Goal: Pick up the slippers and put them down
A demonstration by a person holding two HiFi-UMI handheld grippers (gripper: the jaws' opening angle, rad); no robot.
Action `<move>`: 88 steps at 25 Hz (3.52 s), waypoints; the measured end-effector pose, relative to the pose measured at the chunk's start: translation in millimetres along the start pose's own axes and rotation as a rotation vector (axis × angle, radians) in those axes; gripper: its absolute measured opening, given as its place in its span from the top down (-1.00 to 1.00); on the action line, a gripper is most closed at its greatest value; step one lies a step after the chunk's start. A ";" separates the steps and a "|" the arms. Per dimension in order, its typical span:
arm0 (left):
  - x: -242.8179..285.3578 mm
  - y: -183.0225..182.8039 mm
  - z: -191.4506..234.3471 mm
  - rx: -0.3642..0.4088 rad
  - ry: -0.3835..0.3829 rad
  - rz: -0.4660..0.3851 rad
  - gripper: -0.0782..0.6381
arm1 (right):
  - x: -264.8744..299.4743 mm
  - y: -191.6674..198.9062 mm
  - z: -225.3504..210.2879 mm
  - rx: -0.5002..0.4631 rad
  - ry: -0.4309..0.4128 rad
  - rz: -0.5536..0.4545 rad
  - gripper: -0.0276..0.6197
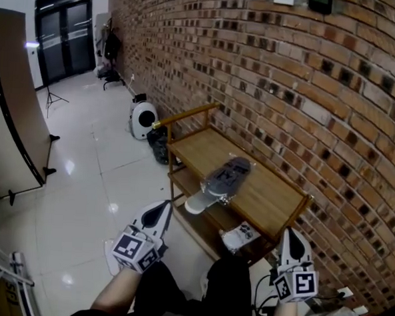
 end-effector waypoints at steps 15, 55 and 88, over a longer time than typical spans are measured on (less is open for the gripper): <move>59.8 30.7 -5.9 -0.870 0.114 -0.110 0.78 | -16.1 7.5 -38.3 0.009 0.075 0.012 0.91; 145.9 130.8 2.4 -1.355 -0.039 0.000 0.47 | 0.5 36.7 -45.0 0.025 0.080 0.081 0.91; -169.0 -19.2 161.6 -0.999 -0.386 -0.596 0.47 | 80.0 3.0 199.2 0.095 -0.491 -0.025 0.91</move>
Point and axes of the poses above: the fingertips, and each gripper's own axes: x forward along the fingers, z to its left, y out of its underside, the point moved 2 cm from there along -x, backward along the fingers, and after that the axes turned 3 degrees about x, right-handed, at the moved point
